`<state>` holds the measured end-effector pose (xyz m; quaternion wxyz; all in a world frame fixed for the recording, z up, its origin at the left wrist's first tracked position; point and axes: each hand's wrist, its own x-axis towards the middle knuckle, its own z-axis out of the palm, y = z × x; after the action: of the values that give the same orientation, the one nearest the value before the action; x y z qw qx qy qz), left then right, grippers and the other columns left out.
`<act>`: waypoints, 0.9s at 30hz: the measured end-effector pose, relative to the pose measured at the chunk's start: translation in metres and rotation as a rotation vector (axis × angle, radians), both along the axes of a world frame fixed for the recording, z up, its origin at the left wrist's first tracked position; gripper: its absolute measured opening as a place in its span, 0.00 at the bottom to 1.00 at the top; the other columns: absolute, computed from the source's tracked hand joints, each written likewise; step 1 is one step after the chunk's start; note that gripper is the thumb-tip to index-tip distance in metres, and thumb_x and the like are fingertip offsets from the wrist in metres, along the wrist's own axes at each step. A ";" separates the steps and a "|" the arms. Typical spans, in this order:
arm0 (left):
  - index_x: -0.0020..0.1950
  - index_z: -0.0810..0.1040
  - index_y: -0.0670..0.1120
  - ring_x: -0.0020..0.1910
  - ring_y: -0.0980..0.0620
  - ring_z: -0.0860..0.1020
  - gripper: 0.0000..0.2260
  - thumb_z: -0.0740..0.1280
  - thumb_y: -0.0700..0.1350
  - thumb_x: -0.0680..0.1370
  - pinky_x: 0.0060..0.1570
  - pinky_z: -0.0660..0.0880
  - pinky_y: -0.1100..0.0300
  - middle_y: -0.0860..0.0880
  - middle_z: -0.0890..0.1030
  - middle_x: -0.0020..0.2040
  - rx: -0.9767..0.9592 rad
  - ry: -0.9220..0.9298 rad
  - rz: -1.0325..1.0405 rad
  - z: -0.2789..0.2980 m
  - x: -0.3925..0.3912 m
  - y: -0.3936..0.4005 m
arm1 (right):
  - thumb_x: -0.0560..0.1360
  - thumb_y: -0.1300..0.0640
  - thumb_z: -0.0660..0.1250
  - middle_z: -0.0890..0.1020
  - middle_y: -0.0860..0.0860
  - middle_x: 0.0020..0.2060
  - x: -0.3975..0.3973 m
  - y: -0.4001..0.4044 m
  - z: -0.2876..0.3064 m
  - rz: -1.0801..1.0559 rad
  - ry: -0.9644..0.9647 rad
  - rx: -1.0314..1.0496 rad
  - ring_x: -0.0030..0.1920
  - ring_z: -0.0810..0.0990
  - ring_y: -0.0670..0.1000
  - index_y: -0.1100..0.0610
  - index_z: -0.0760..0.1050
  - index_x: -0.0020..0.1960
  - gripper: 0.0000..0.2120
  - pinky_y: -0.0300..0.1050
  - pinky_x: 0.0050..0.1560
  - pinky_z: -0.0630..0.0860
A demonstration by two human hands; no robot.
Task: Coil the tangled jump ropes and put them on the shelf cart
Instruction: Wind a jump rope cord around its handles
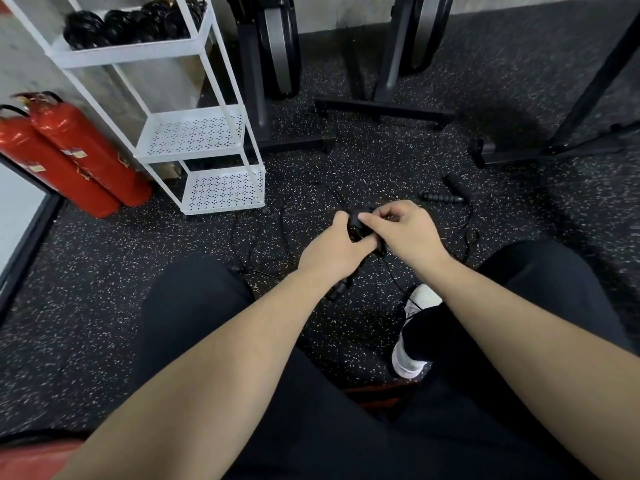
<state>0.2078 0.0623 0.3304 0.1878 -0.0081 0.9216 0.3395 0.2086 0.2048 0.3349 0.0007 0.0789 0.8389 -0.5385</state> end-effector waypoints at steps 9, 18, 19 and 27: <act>0.57 0.72 0.51 0.47 0.42 0.86 0.21 0.75 0.60 0.72 0.52 0.83 0.37 0.44 0.86 0.51 0.428 -0.249 0.178 -0.006 -0.010 -0.003 | 0.77 0.58 0.73 0.82 0.42 0.57 0.003 -0.004 -0.002 0.077 0.068 -0.179 0.58 0.80 0.45 0.52 0.80 0.38 0.09 0.43 0.58 0.76; 0.59 0.75 0.52 0.46 0.48 0.85 0.20 0.77 0.57 0.74 0.45 0.83 0.52 0.48 0.85 0.51 0.412 -0.280 0.161 -0.011 -0.014 -0.018 | 0.78 0.54 0.72 0.87 0.55 0.52 -0.004 -0.007 -0.005 -0.087 -0.077 -0.635 0.55 0.83 0.56 0.51 0.81 0.43 0.05 0.58 0.70 0.73; 0.60 0.75 0.51 0.46 0.47 0.86 0.20 0.77 0.56 0.74 0.46 0.84 0.50 0.47 0.86 0.51 0.441 -0.306 0.183 -0.011 -0.014 -0.018 | 0.77 0.53 0.72 0.87 0.55 0.51 -0.003 -0.008 -0.006 -0.057 -0.074 -0.578 0.55 0.83 0.56 0.53 0.82 0.45 0.04 0.57 0.69 0.74; 0.60 0.76 0.54 0.48 0.51 0.85 0.22 0.76 0.61 0.73 0.45 0.82 0.55 0.51 0.85 0.52 0.425 -0.338 0.130 -0.005 -0.009 -0.017 | 0.78 0.51 0.72 0.87 0.51 0.53 -0.004 -0.002 0.002 -0.189 -0.203 -0.729 0.52 0.85 0.48 0.52 0.81 0.46 0.05 0.45 0.53 0.78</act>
<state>0.1989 0.0455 0.3250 0.3142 -0.0842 0.7830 0.5302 0.2044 0.2030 0.3365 0.0622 0.2034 0.5772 -0.7884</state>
